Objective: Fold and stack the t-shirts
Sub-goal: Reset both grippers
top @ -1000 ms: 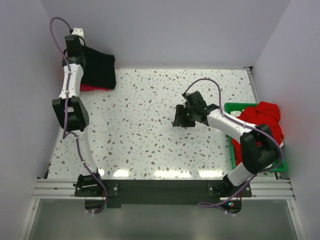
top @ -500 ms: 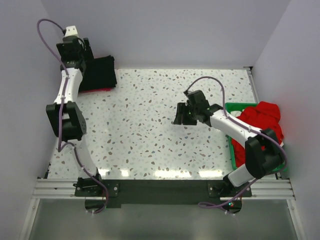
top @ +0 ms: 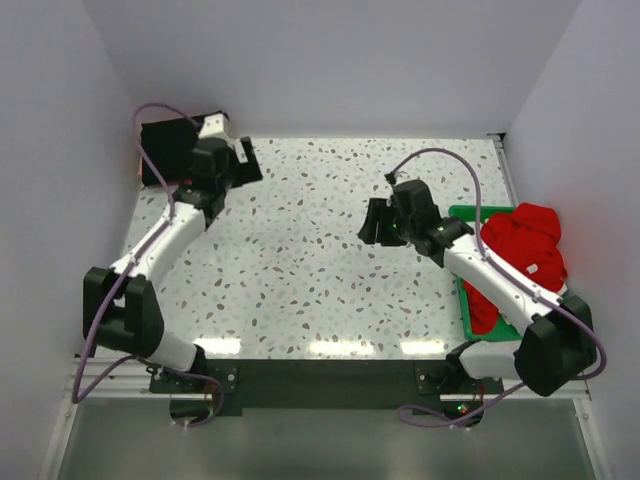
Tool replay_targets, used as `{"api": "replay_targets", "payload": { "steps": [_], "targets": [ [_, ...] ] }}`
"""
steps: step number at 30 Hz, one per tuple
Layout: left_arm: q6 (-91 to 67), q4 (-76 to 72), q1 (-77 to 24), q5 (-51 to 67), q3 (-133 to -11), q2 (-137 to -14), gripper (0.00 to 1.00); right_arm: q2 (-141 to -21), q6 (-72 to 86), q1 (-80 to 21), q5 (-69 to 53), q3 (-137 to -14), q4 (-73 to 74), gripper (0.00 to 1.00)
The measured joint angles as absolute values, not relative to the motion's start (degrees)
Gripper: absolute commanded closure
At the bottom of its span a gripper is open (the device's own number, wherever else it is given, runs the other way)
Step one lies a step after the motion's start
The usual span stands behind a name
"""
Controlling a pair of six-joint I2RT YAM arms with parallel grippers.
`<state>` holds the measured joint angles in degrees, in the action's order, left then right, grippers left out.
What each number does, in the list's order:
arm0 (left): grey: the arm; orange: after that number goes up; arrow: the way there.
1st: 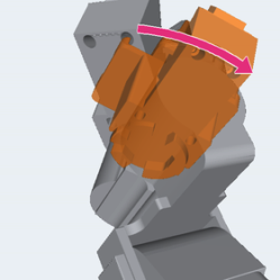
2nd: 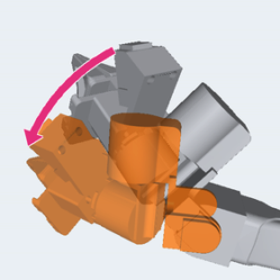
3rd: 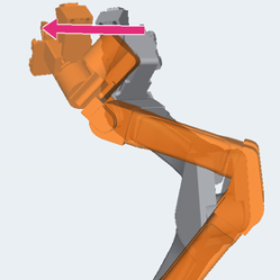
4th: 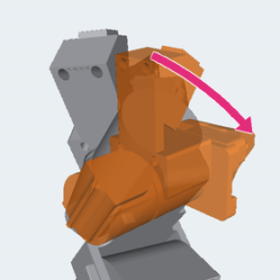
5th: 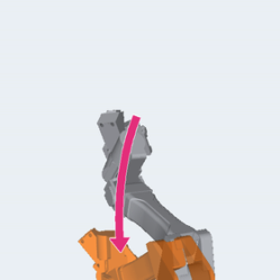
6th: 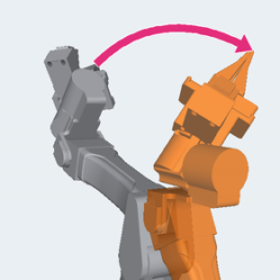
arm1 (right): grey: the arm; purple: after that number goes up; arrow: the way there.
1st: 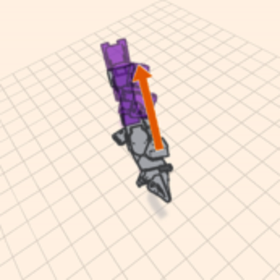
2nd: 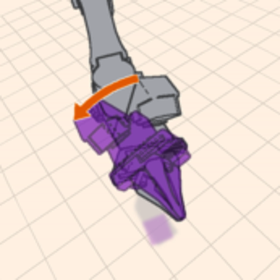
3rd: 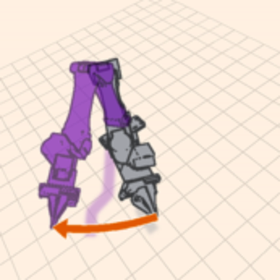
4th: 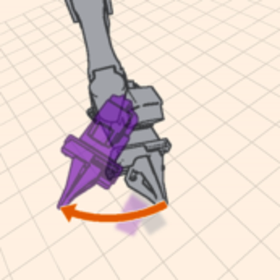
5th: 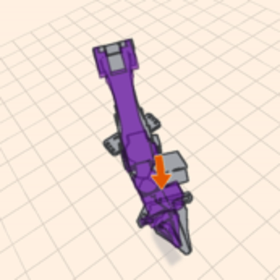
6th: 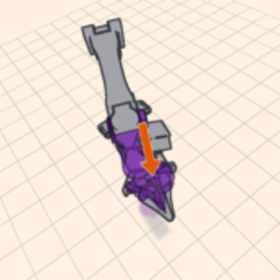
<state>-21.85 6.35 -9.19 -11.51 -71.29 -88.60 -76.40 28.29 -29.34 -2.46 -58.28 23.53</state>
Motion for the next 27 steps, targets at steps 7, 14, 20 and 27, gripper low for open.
{"api": "replay_targets", "payload": {
  "steps": [7, 14, 20, 27],
  "targets": [
    [-25.8, 5.3, -27.5, -15.7, -55.7, -74.4, 0.0, -66.6, 27.8, -29.3, 0.6, -55.7, 26.0, 0.44],
    [-29.2, 5.1, -46.4, -21.9, -49.9, -71.5, 0.0, -59.2, 27.8, -29.3, 5.5, -53.9, 28.3, 0.44],
    [-31.5, 5.3, -50.2, -22.3, -43.2, -68.4, 0.0, -53.3, 28.1, -29.3, 10.9, -50.7, 30.5, 0.45],
    [-30.6, 5.5, -50.2, -22.1, -43.9, -65.5, 0.0, -51.2, 28.2, -29.3, 13.9, -49.9, 32.2, 0.47]
  ]
}}
